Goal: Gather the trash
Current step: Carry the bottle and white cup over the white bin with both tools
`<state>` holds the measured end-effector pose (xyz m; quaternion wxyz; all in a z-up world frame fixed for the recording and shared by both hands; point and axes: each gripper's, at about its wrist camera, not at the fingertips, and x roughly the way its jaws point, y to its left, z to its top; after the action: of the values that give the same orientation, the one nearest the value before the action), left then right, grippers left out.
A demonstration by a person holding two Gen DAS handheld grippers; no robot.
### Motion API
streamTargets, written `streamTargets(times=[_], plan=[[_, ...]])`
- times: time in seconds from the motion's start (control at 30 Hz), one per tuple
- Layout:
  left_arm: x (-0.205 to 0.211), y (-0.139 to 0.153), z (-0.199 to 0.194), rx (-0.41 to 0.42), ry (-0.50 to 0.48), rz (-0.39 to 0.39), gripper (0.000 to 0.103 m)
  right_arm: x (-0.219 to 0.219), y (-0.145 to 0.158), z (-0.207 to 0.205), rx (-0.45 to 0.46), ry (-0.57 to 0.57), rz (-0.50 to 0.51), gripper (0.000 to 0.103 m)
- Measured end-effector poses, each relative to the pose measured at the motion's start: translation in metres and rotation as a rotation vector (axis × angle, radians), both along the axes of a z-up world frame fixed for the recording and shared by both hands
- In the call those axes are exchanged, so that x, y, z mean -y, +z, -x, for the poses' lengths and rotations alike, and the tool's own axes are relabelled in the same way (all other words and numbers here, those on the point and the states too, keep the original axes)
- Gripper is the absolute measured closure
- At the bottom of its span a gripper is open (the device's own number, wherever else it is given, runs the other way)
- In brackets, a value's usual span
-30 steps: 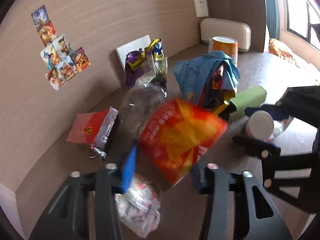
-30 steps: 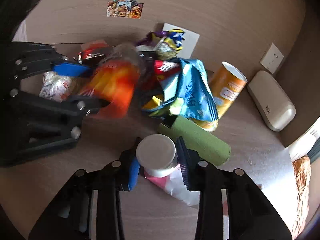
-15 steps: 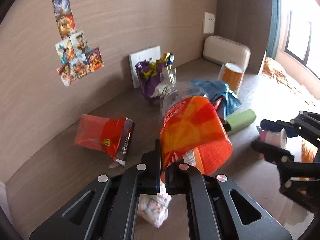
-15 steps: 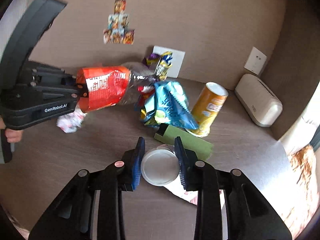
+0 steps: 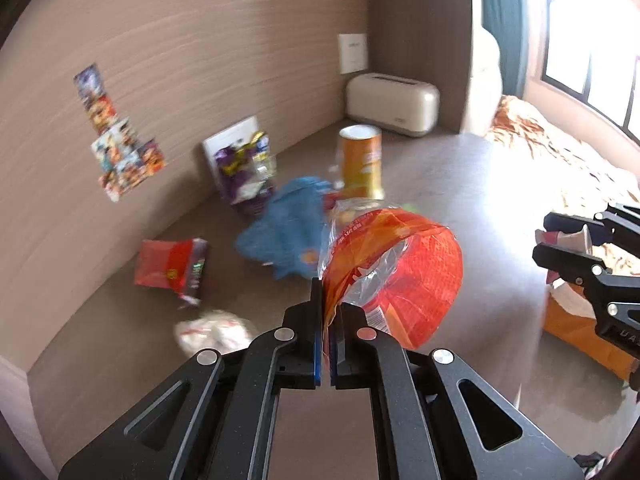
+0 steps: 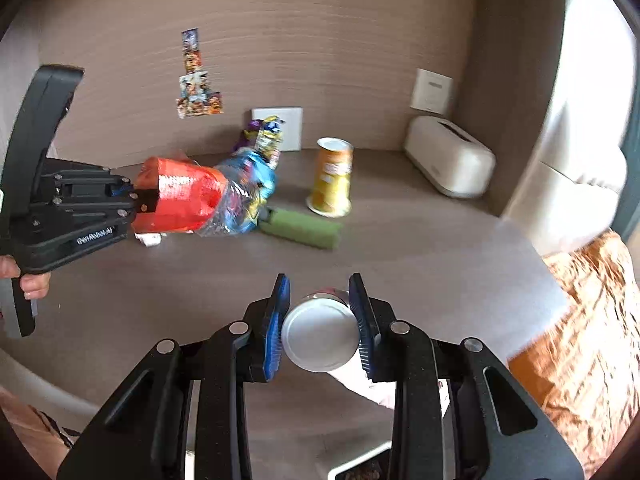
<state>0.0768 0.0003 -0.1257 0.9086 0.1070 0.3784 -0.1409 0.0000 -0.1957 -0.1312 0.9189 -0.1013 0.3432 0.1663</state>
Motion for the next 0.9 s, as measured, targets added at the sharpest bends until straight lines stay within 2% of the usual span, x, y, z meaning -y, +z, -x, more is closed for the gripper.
streamTargets(times=[0.2,0.53,0.7,0.9], plan=[[0.058,0.007,0.029,-0.009,-0.132,-0.004,0.101,0.053,-0.005,0.04,-0.035,-0.09,0.011,0.071],[0.189,-0.022,0.086,-0.059,-0.432,-0.05,0.101,0.139,-0.034,0.093,-0.122,-0.254,-0.009,0.071],[0.239,-0.055,0.097,-0.125,-0.543,-0.069,0.101,0.183,-0.057,0.108,-0.173,-0.35,-0.084,0.071],[0.295,-0.133,0.094,-0.292,-0.614,-0.097,0.101,0.236,-0.108,0.115,-0.238,-0.48,-0.235,0.071]])
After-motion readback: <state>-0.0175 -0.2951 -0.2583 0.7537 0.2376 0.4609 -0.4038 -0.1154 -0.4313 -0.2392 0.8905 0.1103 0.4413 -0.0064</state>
